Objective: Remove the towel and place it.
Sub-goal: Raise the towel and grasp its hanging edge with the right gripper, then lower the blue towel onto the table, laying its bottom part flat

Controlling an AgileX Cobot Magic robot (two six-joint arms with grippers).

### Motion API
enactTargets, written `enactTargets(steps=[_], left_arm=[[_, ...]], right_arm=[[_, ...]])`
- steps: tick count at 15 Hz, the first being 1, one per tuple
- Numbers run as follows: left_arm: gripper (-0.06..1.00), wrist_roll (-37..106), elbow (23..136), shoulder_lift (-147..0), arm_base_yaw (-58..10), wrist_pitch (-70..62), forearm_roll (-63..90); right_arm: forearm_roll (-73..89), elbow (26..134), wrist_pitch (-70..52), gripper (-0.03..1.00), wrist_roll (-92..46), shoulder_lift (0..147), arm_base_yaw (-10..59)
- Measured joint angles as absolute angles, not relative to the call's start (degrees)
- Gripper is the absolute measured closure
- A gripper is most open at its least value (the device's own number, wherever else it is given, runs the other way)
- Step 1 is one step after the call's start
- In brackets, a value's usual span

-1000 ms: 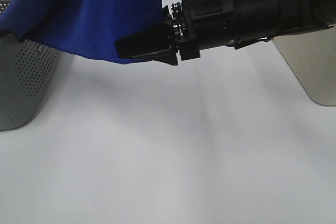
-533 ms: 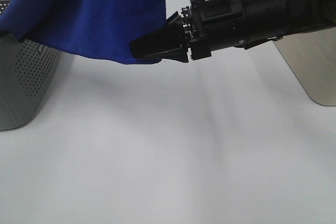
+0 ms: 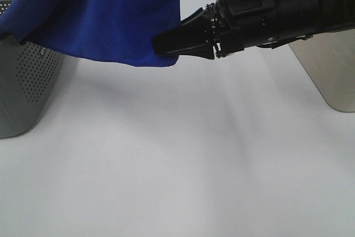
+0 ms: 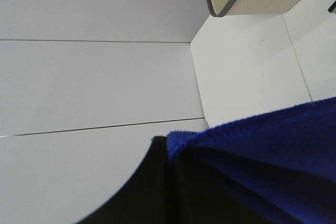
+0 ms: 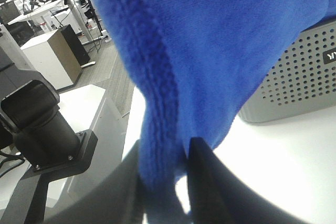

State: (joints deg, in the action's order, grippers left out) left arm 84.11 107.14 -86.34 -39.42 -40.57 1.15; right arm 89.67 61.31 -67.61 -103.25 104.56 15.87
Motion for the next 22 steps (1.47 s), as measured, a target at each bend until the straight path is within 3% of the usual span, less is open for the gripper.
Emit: enactTargets(steps=[3,8,12,17,22], left_arm=[[0.94,83.7,107.1,-86.3,-39.4,-40.6,1.1],[0.94,79.6,107.1,-87.3,-39.4,-40.6,1.2],[0.94,69.6,107.1,-88.5,-39.4,-40.6,1.2],[0.94,52.1,107.1,-88.9,-39.6,-40.6,-2.3],[0.94,48.2,107.1,-88.9,-39.6,-37.9,-6.4]], right_arm=[[89.3,61.3,-68.5,0.95,-103.2,104.6,15.9],[89.1,61.3,-67.0,0.95,-98.8,104.6,15.9],[82.8,61.6,-55.9,0.95,-86.4,100.4,15.9],[57.7,71.6,-46.5,0.95,-60.7,92.6,15.9],[24.2,86.8,-44.6,0.95,-36.1,91.7,15.9]])
